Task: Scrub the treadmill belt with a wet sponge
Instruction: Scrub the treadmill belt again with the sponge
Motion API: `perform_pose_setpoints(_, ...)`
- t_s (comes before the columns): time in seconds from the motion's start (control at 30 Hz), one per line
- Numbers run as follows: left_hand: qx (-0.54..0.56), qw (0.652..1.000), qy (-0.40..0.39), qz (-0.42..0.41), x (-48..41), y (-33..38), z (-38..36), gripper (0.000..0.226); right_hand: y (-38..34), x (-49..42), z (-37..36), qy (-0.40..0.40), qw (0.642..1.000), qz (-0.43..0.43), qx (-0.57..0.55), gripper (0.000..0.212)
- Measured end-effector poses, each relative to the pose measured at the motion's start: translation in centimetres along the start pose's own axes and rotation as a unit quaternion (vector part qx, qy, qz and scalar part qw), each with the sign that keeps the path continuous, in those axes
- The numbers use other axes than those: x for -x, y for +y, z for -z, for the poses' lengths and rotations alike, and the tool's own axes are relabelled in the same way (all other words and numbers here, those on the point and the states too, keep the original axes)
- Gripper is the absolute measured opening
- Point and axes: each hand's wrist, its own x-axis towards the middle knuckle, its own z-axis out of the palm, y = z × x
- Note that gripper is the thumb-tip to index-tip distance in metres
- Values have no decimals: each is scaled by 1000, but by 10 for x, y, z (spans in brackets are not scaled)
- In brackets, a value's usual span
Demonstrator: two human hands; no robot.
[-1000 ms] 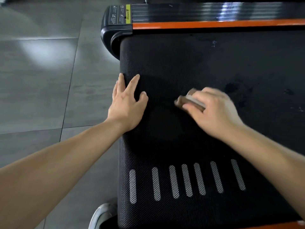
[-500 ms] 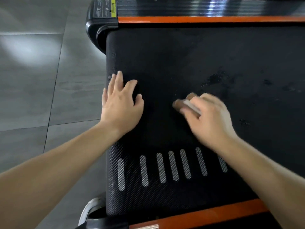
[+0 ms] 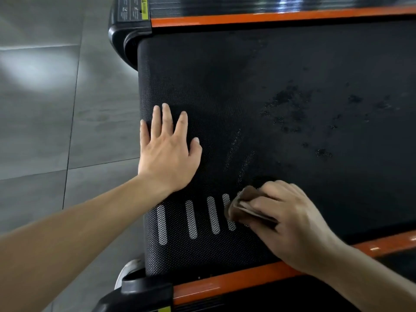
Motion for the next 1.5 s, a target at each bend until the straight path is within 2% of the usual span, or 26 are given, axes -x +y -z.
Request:
perform_pose_setpoints(0.07,0,1000,-2,0,0,1,0,70,9,-2,10,0,1000,-12,8,31)
perform_pose_setpoints(0.17,-1,1000,2,0,0,1,0,69,17,-16,13,59,995,-75,19,39)
perform_pose_setpoints(0.23,-1,1000,2,1,1,1,0,68,9,-11,10,88,991,-104,10,36)
perform_pose_setpoints(0.3,-2,1000,5,4,1,2,-1,67,-4,7,8,36,997,-74,-10,29)
perform_pose_setpoints(0.37,-4,1000,5,3,1,2,-1,67,-14,24,12,-69,996,-21,-53,25)
perform_pose_setpoints(0.43,-2,1000,7,3,1,1,-2,66,-2,25,21,-88,994,24,-55,20)
perform_pose_setpoints(0.47,-1,1000,7,3,2,2,-2,66,10,22,27,-66,997,21,-47,15)
perform_pose_setpoints(0.53,0,1000,4,5,3,2,-2,65,32,11,37,12,999,-49,-11,10)
perform_pose_setpoints(0.6,-1,1000,6,0,3,3,-1,62,41,15,37,68,991,-117,10,24)
perform_pose_setpoints(0.63,-6,1000,12,-15,4,3,-1,60,35,22,35,61,992,-109,0,28)
perform_pose_setpoints(0.73,-13,996,8,-90,3,13,2,57,8,40,31,-51,994,-60,-78,33)
perform_pose_setpoints(0.77,1,995,-7,-101,2,18,2,58,10,37,36,-66,993,-56,-77,36)
perform_pose_setpoints(0.83,22,995,-39,-90,-1,29,1,60,32,23,42,-16,997,-63,-34,32)
perform_pose_setpoints(0.93,-24,995,-43,-84,0,34,-6,64,59,6,45,109,979,-171,13,22)
perform_pose_setpoints(0.97,-38,995,-43,-83,1,35,-8,66,58,7,39,117,978,-174,11,21)
perform_pose_setpoints(1.07,-53,994,-49,-79,2,36,-8,68,28,18,26,45,997,-65,-19,17)
perform_pose_setpoints(1.13,-56,994,-44,-80,3,37,-8,68,34,10,28,23,999,-26,-4,24)
perform_pose_setpoints(1.17,-55,994,-41,-80,3,38,-8,68,45,-3,29,49,998,-38,25,28)
perform_pose_setpoints(1.23,-56,994,-35,-83,4,38,-8,67,74,-36,36,120,982,-128,72,29)
perform_pose_setpoints(1.3,-59,994,-33,-85,4,38,-9,67,84,-59,32,147,963,-217,57,26)
perform_pose_setpoints(1.33,-58,994,-31,-86,4,37,-9,67,76,-63,26,147,965,-209,54,25)
perform_pose_setpoints(1.43,-58,994,-23,-90,4,36,-11,67,46,-55,8,93,990,-99,30,27)
perform_pose_setpoints(1.5,-54,994,-22,-92,3,36,-12,67,57,-66,14,82,993,-87,25,26)
